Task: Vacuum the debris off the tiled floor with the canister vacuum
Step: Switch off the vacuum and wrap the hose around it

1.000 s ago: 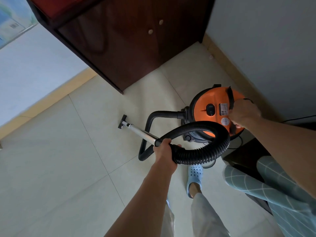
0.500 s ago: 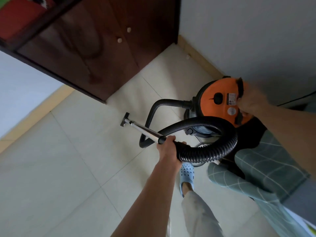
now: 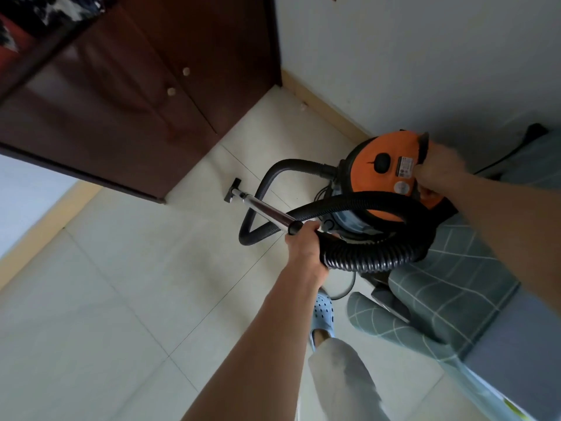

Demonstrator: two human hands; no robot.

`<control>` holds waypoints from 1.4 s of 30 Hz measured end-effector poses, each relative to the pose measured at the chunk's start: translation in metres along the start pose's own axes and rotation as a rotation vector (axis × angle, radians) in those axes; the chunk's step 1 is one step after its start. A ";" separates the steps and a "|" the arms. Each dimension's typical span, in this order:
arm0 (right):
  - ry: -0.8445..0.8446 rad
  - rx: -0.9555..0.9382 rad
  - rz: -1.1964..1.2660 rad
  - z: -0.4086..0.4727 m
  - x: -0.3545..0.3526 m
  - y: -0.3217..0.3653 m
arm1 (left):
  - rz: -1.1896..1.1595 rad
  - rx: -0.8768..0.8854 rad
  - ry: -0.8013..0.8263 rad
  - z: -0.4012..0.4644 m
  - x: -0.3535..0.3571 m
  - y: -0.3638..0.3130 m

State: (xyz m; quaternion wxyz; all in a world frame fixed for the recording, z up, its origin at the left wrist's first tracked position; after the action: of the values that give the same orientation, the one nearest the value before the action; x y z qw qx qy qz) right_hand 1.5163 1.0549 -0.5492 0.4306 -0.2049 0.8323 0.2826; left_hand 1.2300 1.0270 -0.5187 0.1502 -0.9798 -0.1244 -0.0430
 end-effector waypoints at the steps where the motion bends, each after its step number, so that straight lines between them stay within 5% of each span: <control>1: 0.013 0.020 0.013 0.001 -0.002 -0.002 | -0.001 0.003 0.009 -0.001 0.005 -0.002; 11: 0.070 0.020 0.292 -0.045 -0.040 0.013 | 0.017 -0.015 0.114 -0.014 0.054 -0.029; 16: 0.096 0.069 0.064 -0.033 -0.015 -0.024 | 0.048 -0.045 0.248 -0.023 0.081 -0.050; 20: 0.342 0.133 0.135 -0.063 -0.024 0.024 | 0.115 -0.070 0.306 -0.022 0.103 -0.074; 25: 0.268 -0.033 0.264 -0.063 -0.044 0.075 | 0.182 -0.089 0.331 -0.017 0.134 -0.100; 29: 0.238 -0.178 0.528 -0.061 -0.072 0.095 | 0.276 -0.114 0.318 -0.009 0.163 -0.119; 36: 0.357 -0.065 0.941 -0.054 -0.112 0.093 | 0.373 -0.198 0.312 -0.001 0.226 -0.132; 42: 0.131 0.057 1.290 -0.040 -0.146 0.080 | 0.425 -0.247 0.409 -0.010 0.289 -0.125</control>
State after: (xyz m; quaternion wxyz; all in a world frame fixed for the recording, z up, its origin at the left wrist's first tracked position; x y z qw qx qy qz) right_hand 1.5247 1.1034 -0.3854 0.1283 0.3309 0.8200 0.4491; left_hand 1.4761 1.2058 -0.4383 0.0577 -0.9658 0.1218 -0.2215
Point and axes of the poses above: each hand's wrist, its own z-axis towards the middle knuckle, its own x-axis out of the palm, y = z × x, the point moved 3 cm from there along z, towards the middle knuckle, and after that the axes turned 3 degrees about z, right-handed, at the moved point
